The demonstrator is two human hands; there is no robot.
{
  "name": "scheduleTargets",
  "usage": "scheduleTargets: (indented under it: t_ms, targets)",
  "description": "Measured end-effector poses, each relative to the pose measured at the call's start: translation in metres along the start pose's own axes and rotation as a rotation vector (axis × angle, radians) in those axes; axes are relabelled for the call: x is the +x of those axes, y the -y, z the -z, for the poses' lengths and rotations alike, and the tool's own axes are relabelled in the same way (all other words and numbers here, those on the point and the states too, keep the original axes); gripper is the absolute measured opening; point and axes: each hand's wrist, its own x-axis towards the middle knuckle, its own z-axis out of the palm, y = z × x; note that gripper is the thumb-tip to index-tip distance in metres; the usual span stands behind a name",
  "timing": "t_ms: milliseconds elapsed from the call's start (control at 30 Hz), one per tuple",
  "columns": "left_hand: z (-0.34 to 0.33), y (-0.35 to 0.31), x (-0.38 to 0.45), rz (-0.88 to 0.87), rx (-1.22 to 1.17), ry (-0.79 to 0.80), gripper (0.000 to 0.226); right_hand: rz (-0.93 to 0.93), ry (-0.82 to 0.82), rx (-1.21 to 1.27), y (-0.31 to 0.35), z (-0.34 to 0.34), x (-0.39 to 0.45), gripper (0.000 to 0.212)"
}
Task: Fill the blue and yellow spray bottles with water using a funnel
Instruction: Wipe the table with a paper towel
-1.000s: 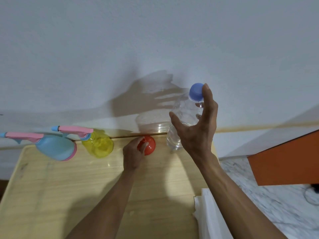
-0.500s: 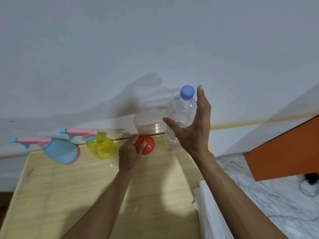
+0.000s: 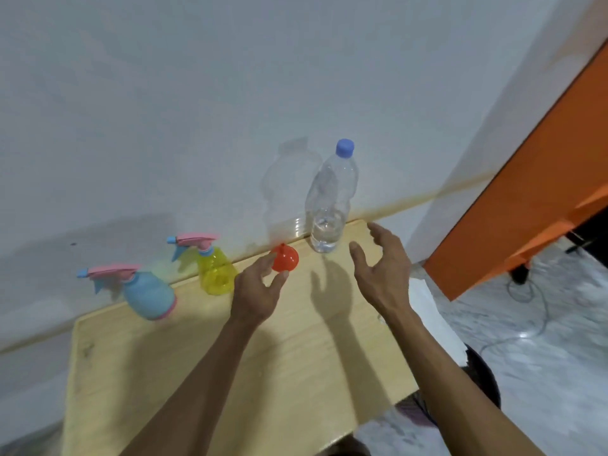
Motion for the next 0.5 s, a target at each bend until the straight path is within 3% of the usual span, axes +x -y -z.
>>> scheduleTargets:
  t_ms: [233, 500]
  targets:
    - [-0.027, -0.017, -0.057, -0.137, 0.008, 0.295, 0.042, -0.272, -0.068, -0.101, -0.048, 0.043, -0.117, 0.02]
    - [-0.11, -0.032, -0.069, -0.232, 0.063, 0.518, 0.036, -0.436, -0.237, -0.19, -0.125, 0.078, -0.146, 0.019]
